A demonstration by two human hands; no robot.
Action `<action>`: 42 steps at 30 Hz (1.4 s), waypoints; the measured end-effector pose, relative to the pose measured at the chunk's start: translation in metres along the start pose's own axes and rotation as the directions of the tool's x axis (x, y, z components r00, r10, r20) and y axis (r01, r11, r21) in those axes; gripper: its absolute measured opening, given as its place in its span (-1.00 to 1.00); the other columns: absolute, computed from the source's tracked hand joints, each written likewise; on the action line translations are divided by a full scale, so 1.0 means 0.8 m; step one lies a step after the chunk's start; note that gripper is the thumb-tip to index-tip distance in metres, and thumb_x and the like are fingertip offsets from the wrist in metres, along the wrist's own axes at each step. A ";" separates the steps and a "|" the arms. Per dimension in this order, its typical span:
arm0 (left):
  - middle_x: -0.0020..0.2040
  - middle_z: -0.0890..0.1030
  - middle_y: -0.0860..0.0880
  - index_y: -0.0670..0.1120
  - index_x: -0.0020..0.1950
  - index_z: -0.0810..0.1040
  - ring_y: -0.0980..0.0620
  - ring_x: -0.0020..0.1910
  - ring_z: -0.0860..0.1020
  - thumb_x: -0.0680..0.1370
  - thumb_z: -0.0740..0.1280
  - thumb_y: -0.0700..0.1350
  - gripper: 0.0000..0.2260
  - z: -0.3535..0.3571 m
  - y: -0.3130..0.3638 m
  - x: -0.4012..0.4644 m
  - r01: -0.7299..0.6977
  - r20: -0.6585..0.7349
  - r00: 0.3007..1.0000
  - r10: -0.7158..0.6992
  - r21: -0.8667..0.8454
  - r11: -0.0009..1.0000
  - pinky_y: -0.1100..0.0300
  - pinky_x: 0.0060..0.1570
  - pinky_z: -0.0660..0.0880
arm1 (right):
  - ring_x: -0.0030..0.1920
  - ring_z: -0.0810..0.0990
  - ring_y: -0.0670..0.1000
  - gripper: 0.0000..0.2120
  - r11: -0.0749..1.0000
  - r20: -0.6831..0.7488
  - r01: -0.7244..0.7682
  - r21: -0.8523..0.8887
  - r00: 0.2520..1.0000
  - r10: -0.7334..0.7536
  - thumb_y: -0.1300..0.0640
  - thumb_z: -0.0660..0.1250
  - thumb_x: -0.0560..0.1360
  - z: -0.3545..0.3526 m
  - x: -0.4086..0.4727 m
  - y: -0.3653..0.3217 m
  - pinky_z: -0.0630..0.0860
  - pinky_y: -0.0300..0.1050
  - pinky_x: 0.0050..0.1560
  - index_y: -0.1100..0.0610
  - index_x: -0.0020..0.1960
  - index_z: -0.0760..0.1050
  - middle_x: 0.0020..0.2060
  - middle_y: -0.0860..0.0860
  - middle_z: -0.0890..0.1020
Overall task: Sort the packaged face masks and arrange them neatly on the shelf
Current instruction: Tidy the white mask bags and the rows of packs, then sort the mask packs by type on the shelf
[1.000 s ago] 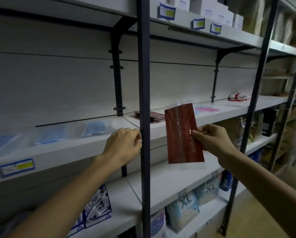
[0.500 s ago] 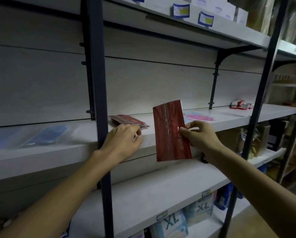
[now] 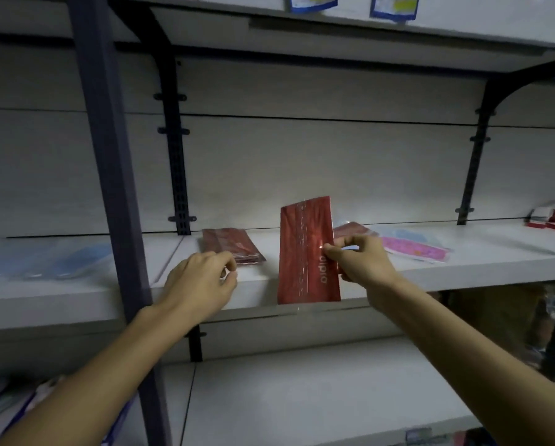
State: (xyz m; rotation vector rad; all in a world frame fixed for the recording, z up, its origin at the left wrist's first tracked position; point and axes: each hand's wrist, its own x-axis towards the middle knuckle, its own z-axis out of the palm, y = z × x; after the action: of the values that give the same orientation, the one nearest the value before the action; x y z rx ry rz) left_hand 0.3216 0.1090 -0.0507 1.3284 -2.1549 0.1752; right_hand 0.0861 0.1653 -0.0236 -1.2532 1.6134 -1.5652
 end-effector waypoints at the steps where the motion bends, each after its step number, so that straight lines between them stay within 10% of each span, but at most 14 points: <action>1: -0.02 0.58 0.08 0.04 0.04 0.54 0.05 -0.03 0.51 0.57 0.24 -0.02 -0.88 0.002 0.002 0.002 0.020 -0.008 1.000 -0.020 0.013 1.000 0.11 -0.10 0.49 | -0.39 0.48 -0.10 -0.83 1.000 0.026 -0.007 0.022 1.000 0.007 0.20 0.37 0.53 0.000 0.013 0.003 0.40 -0.27 -0.36 0.13 -0.20 0.43 -0.35 0.00 0.56; 19: -0.06 0.61 0.05 0.00 0.01 0.57 0.04 -0.06 0.54 0.55 0.26 -0.04 -0.88 0.016 -0.056 0.094 0.139 -0.135 0.983 -0.125 0.100 0.985 0.08 -0.09 0.52 | -0.39 0.51 -0.05 -0.79 0.997 0.232 -0.012 0.081 0.973 -0.007 0.20 0.40 0.50 0.147 0.170 0.014 0.32 -0.32 -0.49 0.11 -0.26 0.41 -0.34 0.02 0.56; 24: -0.07 0.60 0.07 0.01 0.00 0.56 0.06 -0.09 0.51 0.57 0.26 -0.01 -0.88 0.026 -0.073 0.112 0.124 -0.168 0.981 -0.102 0.127 0.984 0.14 -0.17 0.46 | -0.20 0.62 0.08 -0.78 0.993 0.215 0.085 -0.081 0.974 -0.066 0.12 0.44 0.45 0.181 0.198 0.029 0.55 -0.05 -0.16 0.08 -0.30 0.44 -0.30 0.03 0.62; 30: -0.06 0.60 0.08 0.03 0.00 0.55 0.08 -0.10 0.49 0.57 0.25 -0.02 -0.89 0.033 -0.092 0.123 0.149 -0.153 0.980 -0.127 0.145 0.978 0.18 -0.22 0.37 | -0.02 0.60 0.12 -0.75 0.806 0.287 0.300 -0.510 0.943 -0.169 -0.12 0.38 0.46 0.190 0.213 0.035 0.54 0.03 0.07 0.04 -0.23 0.48 -0.15 0.04 0.66; 42: -0.04 0.61 0.05 0.02 0.02 0.56 -0.01 0.00 0.54 0.56 0.25 0.00 -0.87 0.066 -0.037 0.163 0.033 -0.155 0.988 -0.017 0.097 0.995 0.15 -0.14 0.43 | 0.10 0.55 0.15 -0.75 0.556 0.272 0.474 -0.682 0.871 -0.408 -0.09 0.28 0.52 0.104 0.224 0.046 0.44 -0.02 0.07 0.05 0.07 0.55 -0.01 0.04 0.66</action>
State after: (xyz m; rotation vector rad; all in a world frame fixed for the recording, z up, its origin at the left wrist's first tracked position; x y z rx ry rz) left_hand 0.2823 -0.0275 -0.0274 1.3503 -2.0214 0.3681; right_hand 0.0782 -0.0349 -0.0352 -2.2834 2.0748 -1.0637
